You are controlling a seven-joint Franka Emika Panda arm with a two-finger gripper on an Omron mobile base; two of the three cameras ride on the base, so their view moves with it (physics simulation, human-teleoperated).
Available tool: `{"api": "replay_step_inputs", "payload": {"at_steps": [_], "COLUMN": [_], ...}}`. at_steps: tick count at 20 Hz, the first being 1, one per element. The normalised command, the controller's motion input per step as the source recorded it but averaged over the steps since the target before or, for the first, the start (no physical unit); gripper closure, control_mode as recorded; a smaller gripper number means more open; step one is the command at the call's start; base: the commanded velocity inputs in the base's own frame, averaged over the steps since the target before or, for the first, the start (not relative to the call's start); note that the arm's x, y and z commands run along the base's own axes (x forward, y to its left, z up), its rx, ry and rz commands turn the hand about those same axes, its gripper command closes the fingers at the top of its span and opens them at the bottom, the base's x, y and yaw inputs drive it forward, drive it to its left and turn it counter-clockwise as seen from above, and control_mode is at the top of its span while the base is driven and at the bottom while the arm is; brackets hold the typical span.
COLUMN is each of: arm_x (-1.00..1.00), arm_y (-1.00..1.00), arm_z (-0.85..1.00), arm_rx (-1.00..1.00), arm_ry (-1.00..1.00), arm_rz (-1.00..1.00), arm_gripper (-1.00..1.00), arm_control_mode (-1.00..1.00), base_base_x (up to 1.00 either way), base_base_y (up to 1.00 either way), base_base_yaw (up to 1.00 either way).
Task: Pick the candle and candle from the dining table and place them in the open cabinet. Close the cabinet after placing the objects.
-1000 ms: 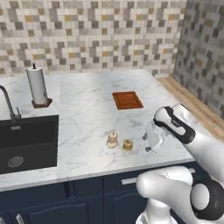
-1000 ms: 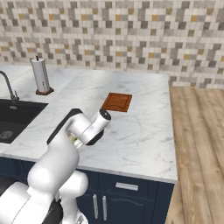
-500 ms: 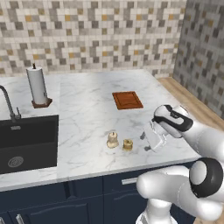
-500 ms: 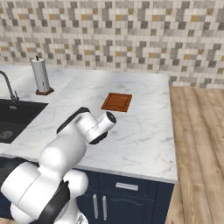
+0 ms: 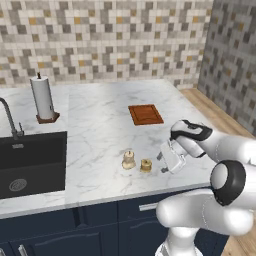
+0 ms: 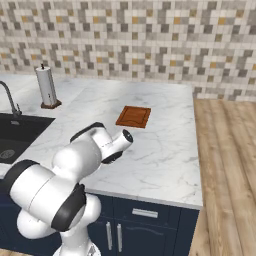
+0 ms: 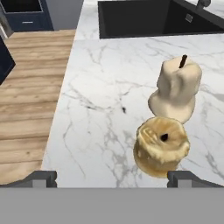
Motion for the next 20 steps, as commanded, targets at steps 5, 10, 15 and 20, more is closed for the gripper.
{"api": "replay_step_inputs", "payload": {"at_steps": [5,10,15,20], "arm_x": [0.15,0.16,0.14,0.10], "arm_y": [0.10,0.08,0.02,0.00], "arm_z": [-0.03,-0.13,-0.18,-0.10], "arm_rx": [0.01,0.00,0.00,0.03], "arm_ry": [0.00,0.00,0.00,0.00], "arm_rz": [0.00,0.00,0.00,0.00], "arm_gripper": [-1.00,-1.00,-1.00,-1.00], "arm_control_mode": [-1.00,-1.00,-1.00,-1.00], "base_base_x": [0.00,0.00,0.00,0.00], "base_base_y": [0.00,0.00,0.00,0.00], "base_base_yaw": [0.00,0.00,0.00,0.00]}}
